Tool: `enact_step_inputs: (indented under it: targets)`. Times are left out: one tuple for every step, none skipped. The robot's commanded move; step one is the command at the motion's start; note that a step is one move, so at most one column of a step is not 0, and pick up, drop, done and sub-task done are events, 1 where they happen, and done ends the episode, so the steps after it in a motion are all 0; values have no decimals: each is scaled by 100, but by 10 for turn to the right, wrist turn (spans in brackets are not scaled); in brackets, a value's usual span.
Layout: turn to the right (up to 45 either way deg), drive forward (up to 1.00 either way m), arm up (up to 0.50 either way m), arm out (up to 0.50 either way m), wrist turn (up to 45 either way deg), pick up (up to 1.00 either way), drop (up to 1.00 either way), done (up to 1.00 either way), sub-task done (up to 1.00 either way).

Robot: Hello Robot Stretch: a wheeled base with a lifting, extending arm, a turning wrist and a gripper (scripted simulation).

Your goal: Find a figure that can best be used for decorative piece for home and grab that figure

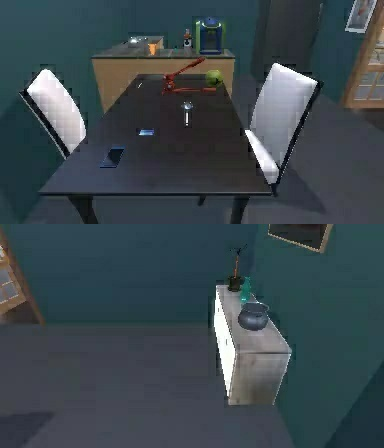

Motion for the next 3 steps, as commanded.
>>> enact_step_inputs:
  targets:
    - [450, 0, 0, 0, 0, 0, 0, 0, 0]
    - [420, 0, 0, 0, 0, 0, 0, 0, 0]
    - [0, 75, 0, 0, 0, 0, 0, 0, 0]
